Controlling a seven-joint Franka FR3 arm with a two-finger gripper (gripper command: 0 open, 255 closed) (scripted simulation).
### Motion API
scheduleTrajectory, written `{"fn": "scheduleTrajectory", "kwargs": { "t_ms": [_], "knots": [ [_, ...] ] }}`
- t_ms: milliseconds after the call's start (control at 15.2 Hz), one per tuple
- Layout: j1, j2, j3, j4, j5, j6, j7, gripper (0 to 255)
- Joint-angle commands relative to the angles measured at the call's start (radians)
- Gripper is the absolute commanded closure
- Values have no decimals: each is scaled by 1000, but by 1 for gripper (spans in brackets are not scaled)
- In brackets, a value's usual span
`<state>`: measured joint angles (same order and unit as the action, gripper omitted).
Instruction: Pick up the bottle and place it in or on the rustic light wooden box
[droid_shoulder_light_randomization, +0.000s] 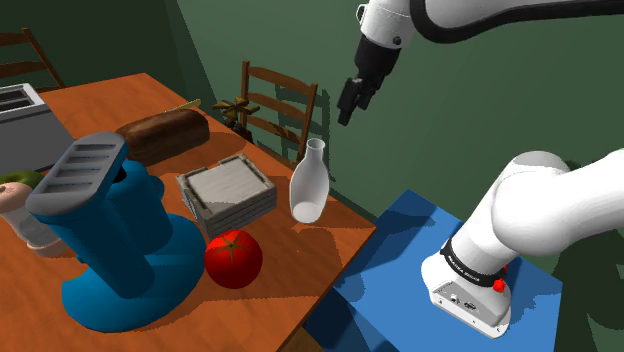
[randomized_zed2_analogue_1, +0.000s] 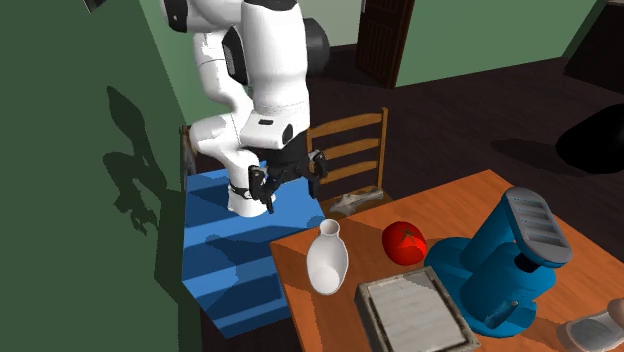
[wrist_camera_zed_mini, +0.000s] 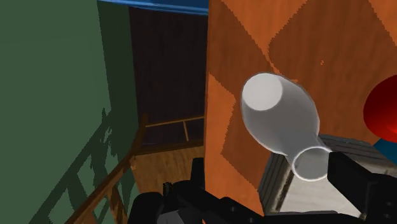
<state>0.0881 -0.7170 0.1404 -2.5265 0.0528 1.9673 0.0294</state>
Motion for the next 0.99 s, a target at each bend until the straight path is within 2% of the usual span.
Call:
{"fn": "scheduleTrajectory", "kwargs": {
  "t_ms": [0,330,924],
  "knots": [
    [15,43,32,-10,21,55,32,0],
    [47,146,106,-29,61,181,102,0],
    [43,207,120,-88,61,300,106,0]
  ]
}}
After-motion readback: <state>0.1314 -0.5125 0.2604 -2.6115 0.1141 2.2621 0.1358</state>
